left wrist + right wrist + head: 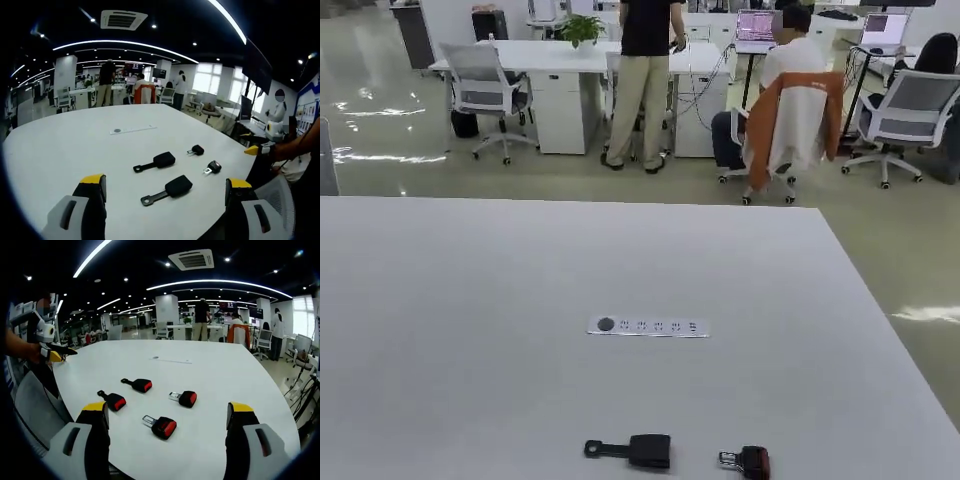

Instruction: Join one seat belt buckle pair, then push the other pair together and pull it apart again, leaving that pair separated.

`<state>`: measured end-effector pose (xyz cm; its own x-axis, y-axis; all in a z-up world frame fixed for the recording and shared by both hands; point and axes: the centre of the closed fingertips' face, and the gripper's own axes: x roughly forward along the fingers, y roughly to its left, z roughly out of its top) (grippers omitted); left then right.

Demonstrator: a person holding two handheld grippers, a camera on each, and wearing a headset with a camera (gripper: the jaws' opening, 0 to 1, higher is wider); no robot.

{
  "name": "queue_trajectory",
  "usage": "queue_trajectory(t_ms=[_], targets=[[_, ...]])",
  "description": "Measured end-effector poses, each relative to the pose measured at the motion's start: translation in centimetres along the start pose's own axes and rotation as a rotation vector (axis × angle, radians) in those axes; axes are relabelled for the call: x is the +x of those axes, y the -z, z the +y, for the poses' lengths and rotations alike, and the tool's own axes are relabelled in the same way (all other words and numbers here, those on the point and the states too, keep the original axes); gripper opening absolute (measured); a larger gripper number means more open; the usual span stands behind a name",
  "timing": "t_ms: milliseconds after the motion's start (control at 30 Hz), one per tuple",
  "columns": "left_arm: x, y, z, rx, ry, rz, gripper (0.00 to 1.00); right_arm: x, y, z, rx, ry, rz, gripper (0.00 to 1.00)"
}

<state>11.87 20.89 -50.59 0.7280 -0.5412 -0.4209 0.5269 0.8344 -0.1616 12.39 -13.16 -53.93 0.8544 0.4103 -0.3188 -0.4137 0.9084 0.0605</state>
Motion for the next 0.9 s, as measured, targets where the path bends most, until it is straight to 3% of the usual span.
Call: queue_trajectory(t_ms=[700,900], targets=[[0.11,0.98,0.78,0.004,0.001,0.006,1.00,-0.33,0.39,-0.26,-0.005,0.003,0.004,0.97],[0.00,0.30,0.08,0.007,0.001,0.006,1.00,-0.28,0.39,-0.20,-0.005,0.002,0.002,0.97]])
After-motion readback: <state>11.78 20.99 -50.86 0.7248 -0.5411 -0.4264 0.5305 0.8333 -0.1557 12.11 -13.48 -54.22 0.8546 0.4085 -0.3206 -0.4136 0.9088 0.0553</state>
